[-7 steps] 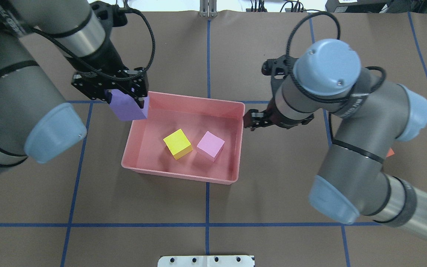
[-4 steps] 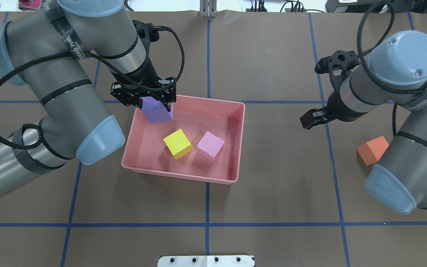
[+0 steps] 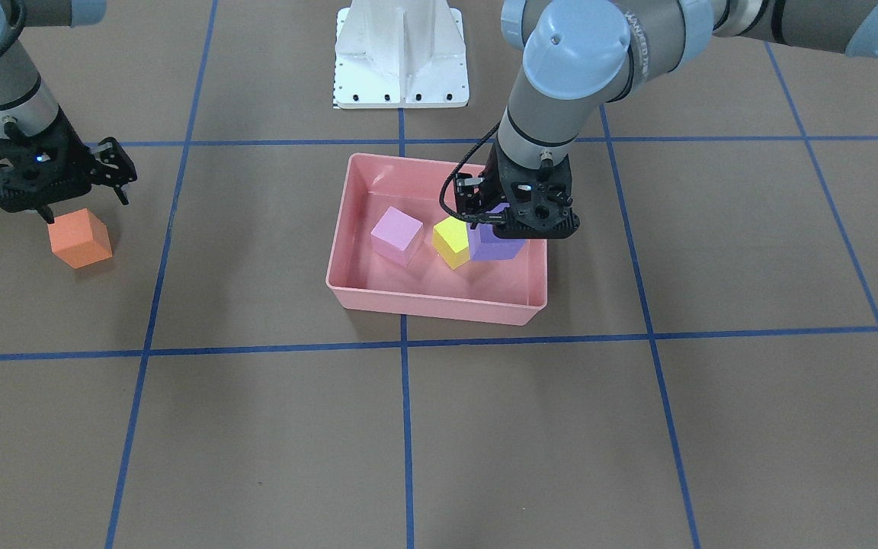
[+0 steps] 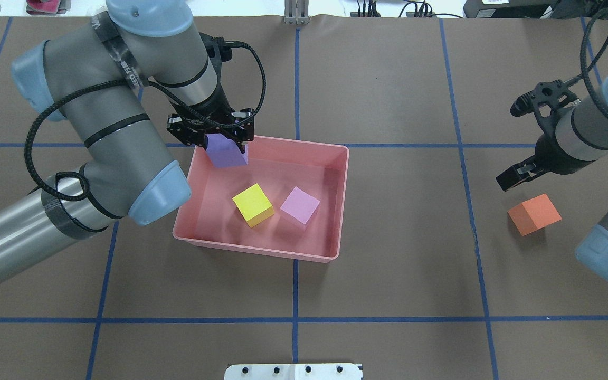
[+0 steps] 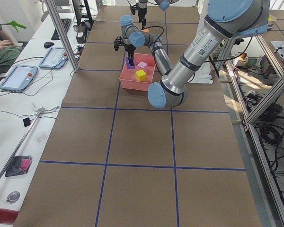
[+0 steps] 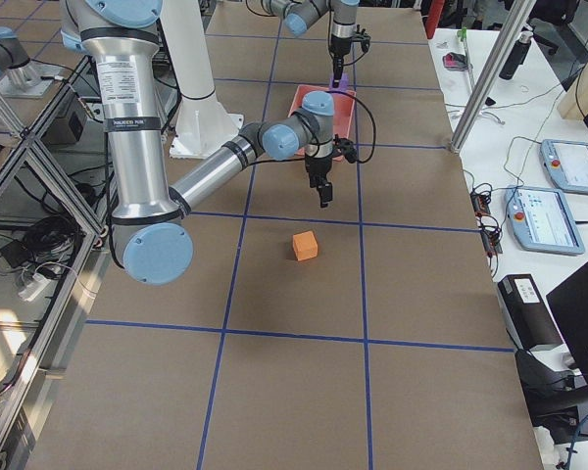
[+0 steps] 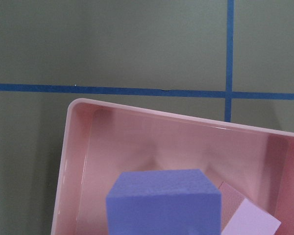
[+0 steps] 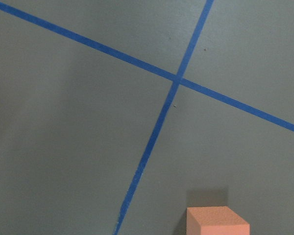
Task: Place blocks into pink bin with both arms
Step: 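Carry purple cube into bin with left gripper while right moves to orange cube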
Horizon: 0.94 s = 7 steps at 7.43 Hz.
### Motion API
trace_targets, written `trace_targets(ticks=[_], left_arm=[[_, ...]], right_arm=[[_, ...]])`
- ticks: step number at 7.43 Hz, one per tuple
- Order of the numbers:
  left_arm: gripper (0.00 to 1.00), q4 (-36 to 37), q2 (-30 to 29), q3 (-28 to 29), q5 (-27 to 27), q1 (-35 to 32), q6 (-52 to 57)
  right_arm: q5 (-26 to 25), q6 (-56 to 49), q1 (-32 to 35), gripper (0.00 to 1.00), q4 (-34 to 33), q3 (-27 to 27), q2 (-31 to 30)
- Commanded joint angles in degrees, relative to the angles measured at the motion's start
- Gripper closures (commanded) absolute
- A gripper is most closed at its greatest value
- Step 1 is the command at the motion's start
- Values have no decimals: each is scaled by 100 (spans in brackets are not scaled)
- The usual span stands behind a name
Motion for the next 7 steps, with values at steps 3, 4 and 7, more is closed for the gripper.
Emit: trace_targets(ticks=[3, 4, 7], left_arm=[[0, -233, 9, 94, 287, -26, 11], [0, -252, 18, 94, 288, -26, 3], [0, -252, 18, 94, 297, -26, 3]], right_arm=[[457, -76, 161, 11, 1245, -804, -487], [457, -94, 152, 11, 1245, -857, -487], [431, -445, 161, 2, 1263, -1138, -461]])
